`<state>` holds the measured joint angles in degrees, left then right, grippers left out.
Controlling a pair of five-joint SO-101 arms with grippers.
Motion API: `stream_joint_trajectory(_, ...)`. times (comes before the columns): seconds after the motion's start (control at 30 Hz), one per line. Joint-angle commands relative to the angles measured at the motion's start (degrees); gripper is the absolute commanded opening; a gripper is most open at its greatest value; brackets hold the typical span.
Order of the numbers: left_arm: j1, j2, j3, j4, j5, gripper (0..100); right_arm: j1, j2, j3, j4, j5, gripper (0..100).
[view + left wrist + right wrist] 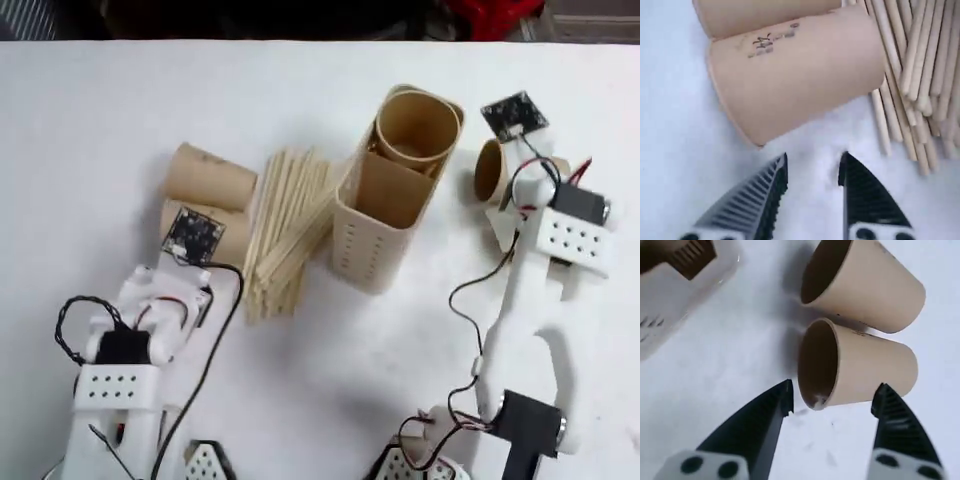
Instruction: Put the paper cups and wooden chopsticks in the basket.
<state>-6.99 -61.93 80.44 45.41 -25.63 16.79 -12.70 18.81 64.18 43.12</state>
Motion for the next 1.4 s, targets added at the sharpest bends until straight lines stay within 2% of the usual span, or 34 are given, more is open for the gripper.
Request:
stream_joint_trajectory(0.0,1.01,-1.10,-0.26,-1.23,-0.44,17,0.84,-2.77,4.57,-6.64,0.62,25.9)
stream_joint_trajectory(0.37,1.01,-1.10,-0.26,-1.23,-0.35,17,6.90,-2.68,14.95,-23.96,0.62,25.9)
stream_joint_trajectory(0.87,1.01,-1.10,-0.26,-1.23,-0.18,17,7.16,-2.68,27.60,-42.77,0.35,25.3)
stream_joint_trajectory(0.93,1.01,-1.10,-0.26,-1.23,-0.18,17,8.13,-2.68,28.84,-43.65,0.53,22.5)
stream_joint_trajectory(1.17,2.24,-1.10,-0.09,-1.14,-0.35,17,16.13,-2.77,29.10,-43.56,0.18,3.3)
stream_joint_trajectory(1.3,2.51,-1.10,-0.09,-0.97,-0.35,17,19.30,-3.47,28.40,-42.07,0.18,1.7)
stream_joint_trajectory(1.37,2.51,-1.10,-0.09,-0.97,-0.35,17,19.91,-4.44,25.85,-37.05,0.00,1.7)
